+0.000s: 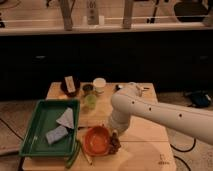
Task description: Place grapes in red bowl
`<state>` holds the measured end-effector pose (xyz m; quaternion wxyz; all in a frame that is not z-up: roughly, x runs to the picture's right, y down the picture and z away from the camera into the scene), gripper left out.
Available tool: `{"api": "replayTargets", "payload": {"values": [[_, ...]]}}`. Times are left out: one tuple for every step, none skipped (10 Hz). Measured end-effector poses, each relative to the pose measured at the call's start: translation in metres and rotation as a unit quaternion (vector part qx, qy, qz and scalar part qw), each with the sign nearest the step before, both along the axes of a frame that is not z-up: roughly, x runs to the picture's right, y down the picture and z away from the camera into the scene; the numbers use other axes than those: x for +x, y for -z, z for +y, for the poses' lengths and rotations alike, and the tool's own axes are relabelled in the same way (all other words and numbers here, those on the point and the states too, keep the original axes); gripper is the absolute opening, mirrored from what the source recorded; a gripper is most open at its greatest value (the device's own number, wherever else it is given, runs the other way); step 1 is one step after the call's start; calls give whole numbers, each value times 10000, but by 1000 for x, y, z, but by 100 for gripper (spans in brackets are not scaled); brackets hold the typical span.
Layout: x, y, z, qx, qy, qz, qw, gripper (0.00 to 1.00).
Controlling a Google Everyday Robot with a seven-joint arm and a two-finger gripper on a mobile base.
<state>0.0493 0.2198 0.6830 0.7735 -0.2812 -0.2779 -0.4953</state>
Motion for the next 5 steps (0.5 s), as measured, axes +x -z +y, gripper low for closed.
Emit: {"api": "replayTargets", "payload": {"values": [[0, 0, 0, 13, 0, 6, 10000, 0], [0, 3, -2, 45, 7, 24, 10000, 0], [-2, 6, -6, 88, 28, 36, 10000, 0], [-2, 9, -9, 132, 52, 60, 9999, 0], [-2, 12, -10, 152, 83, 85, 9998, 0]]}}
